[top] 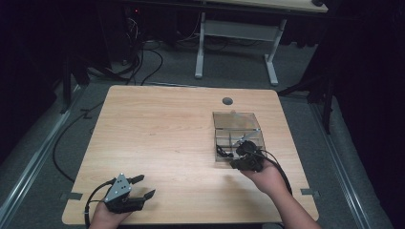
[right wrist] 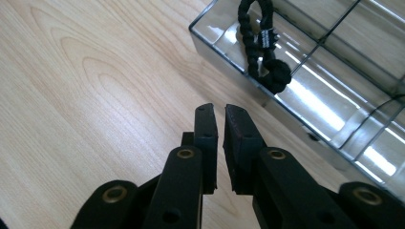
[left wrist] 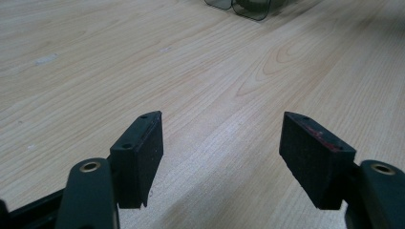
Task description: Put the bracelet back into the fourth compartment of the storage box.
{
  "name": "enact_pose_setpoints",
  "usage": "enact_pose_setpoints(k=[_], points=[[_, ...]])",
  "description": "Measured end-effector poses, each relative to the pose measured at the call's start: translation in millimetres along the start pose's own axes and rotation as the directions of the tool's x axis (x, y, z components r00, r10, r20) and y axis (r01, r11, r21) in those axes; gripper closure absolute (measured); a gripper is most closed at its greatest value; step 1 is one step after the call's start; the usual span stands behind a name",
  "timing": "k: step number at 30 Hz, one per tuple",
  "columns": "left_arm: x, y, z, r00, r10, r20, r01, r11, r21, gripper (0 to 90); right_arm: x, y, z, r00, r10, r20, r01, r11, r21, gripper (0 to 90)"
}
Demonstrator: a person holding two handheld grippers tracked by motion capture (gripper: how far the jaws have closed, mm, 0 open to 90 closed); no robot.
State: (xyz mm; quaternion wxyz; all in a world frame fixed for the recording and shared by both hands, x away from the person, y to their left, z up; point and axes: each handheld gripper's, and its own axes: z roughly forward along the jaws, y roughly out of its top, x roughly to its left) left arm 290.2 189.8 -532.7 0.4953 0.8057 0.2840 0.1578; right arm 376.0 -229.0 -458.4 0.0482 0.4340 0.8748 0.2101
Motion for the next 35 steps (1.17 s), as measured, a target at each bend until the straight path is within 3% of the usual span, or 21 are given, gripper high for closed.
enact_pose_setpoints(k=[5, 11, 16, 20, 24, 27, 30, 32, 35], points=[[0.0, 0.1, 0.0, 1.0000, 0.002, -0.007, -0.002, 1.0000, 0.000, 32.0, 8.0, -12.1, 6.9, 0.9996, -0.028, 0.004, 0.029, 0.998, -0.050, 80.5], [-0.1, 0.0, -0.1, 1.0000, 0.002, -0.009, -0.002, 1.0000, -0.001, 32.0, 19.6, -27.4, 17.9, 0.9986, -0.052, 0.004, 0.052, 0.989, -0.137, 75.8], [0.0, 0.0, 0.1, 1.0000, -0.002, -0.009, 0.002, 1.0000, 0.000, 31.8, 30.5, -39.8, 32.8, 0.9979, -0.065, 0.005, 0.064, 0.972, -0.227, 68.6], [-0.7, 0.1, 0.0, 0.9997, 0.009, -0.025, -0.009, 1.0000, -0.004, 31.9, 35.6, -47.9, 44.9, 0.9983, -0.057, 0.011, 0.057, 0.948, -0.312, 64.6], [-1.5, 0.2, 0.2, 0.9993, 0.012, -0.037, -0.012, 0.9999, -0.005, 32.0, 41.4, -55.6, 55.8, 0.9984, -0.054, 0.020, 0.057, 0.918, -0.393, 63.2], [-1.0, 0.4, 0.7, 0.9993, 0.006, -0.038, -0.006, 1.0000, -0.004, 31.9, 45.7, -58.4, 55.4, 0.9954, -0.076, 0.058, 0.093, 0.903, -0.420, 63.1], [-0.8, 0.5, 0.9, 0.9992, 0.004, -0.040, -0.004, 1.0000, 0.001, 31.8, 42.8, -60.7, 54.8, 0.9975, -0.060, 0.037, 0.070, 0.904, -0.422, 62.7], [-0.9, 0.5, 1.0, 0.9991, 0.003, -0.042, -0.003, 1.0000, 0.000, 31.8, 41.4, -61.7, 54.0, 0.9986, -0.051, 0.016, 0.053, 0.900, -0.434, 62.5], [-1.2, 0.5, 0.9, 0.9991, 0.008, -0.042, -0.008, 1.0000, 0.002, 31.8, 40.8, -61.9, 54.2, 0.9987, -0.048, 0.020, 0.051, 0.899, -0.435, 61.2]])
